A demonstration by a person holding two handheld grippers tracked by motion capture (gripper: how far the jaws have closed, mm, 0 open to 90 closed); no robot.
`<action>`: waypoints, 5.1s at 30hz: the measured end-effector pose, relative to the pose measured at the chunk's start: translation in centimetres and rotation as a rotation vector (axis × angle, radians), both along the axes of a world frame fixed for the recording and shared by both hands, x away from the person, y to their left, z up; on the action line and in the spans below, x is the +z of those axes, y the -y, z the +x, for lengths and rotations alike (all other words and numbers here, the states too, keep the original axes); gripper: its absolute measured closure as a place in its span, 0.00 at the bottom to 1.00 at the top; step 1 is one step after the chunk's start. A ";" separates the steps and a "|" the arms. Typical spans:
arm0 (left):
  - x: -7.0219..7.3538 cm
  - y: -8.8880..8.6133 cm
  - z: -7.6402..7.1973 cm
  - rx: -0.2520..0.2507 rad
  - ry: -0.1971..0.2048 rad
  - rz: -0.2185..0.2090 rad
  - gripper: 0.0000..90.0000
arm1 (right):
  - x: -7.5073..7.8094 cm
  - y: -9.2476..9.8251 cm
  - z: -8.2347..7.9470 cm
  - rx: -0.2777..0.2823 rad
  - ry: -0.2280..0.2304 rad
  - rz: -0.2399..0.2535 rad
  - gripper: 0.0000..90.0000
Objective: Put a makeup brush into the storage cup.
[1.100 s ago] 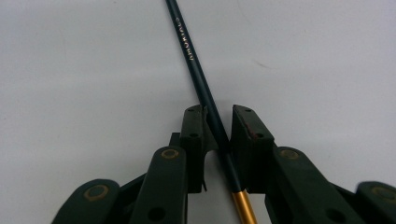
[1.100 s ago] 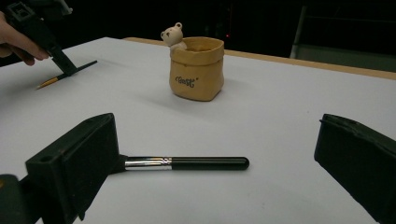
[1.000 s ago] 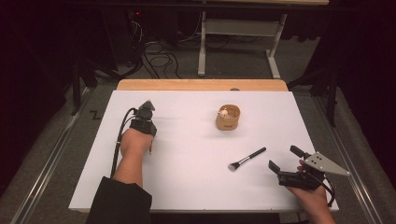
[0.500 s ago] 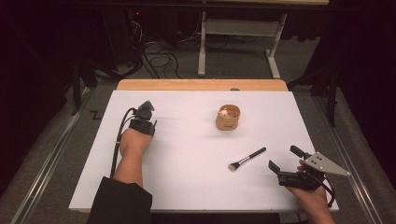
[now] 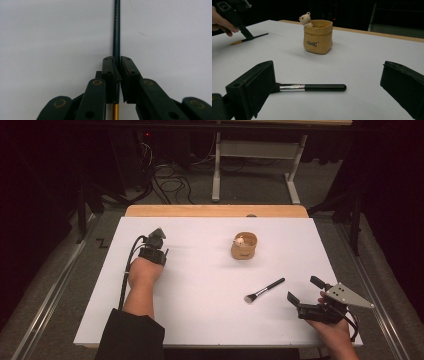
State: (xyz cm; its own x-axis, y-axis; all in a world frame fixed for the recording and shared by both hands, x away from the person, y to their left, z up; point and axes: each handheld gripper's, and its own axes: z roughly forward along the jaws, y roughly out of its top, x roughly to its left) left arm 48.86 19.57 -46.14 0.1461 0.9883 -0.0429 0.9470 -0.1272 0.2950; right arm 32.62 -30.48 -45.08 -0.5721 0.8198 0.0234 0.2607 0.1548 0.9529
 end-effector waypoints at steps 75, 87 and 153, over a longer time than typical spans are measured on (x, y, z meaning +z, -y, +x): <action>3.8 2.9 -8.7 -0.408 0.384 -0.159 0.93 | 0.2 -0.4 -0.2 0.028 0.020 -0.005 0.01; 3.3 6.5 -10.9 -0.579 0.394 -0.078 0.93 | 0.1 -1.7 -0.6 0.099 0.050 -0.022 0.09; 4.2 12.7 -12.7 -0.939 0.093 0.028 0.93 | -1.2 -13.9 -0.9 0.418 0.125 -0.448 0.47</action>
State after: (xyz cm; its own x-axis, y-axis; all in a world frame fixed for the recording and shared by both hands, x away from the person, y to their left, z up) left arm 36.17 6.87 -41.92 0.8846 0.4652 0.0313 0.4263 -0.8342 0.3497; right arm 31.76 -16.53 -46.26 -0.8229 0.4406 -0.3588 -0.0179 0.6111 0.7913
